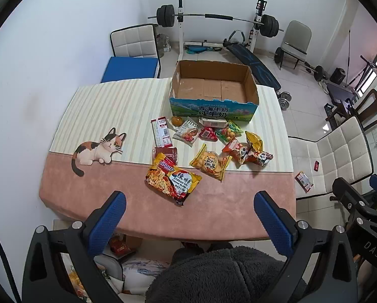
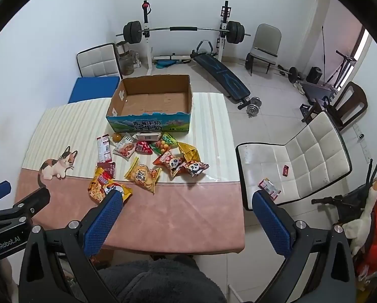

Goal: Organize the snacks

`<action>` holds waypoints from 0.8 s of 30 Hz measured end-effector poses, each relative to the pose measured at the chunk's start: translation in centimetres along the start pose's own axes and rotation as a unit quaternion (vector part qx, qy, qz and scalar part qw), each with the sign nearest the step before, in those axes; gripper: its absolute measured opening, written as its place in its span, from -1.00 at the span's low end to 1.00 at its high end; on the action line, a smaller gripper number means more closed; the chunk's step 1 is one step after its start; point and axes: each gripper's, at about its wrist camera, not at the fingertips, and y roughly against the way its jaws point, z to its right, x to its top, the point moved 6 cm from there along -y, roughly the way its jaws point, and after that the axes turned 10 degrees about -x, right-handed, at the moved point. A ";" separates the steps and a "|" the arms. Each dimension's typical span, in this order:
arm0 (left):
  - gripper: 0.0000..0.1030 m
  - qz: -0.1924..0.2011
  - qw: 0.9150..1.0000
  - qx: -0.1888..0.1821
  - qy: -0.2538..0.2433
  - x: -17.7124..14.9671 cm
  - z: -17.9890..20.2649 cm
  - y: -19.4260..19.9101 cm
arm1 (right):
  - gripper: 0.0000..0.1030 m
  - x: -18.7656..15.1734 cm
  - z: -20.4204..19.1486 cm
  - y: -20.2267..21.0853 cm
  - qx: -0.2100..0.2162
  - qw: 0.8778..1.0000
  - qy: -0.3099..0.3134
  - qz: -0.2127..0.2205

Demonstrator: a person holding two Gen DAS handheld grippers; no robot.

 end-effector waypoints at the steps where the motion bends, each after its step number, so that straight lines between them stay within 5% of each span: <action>1: 1.00 0.001 1.000 0.001 -0.001 0.0 0.0 0.0 | 1.00 0.0 -0.1 0.0 0.001 1.000 0.000 0.000; 24: 1.00 0.011 1.000 -0.001 -0.003 0.8 -0.2 0.9 | 1.00 0.6 0.2 0.1 -0.002 1.000 -0.006 0.009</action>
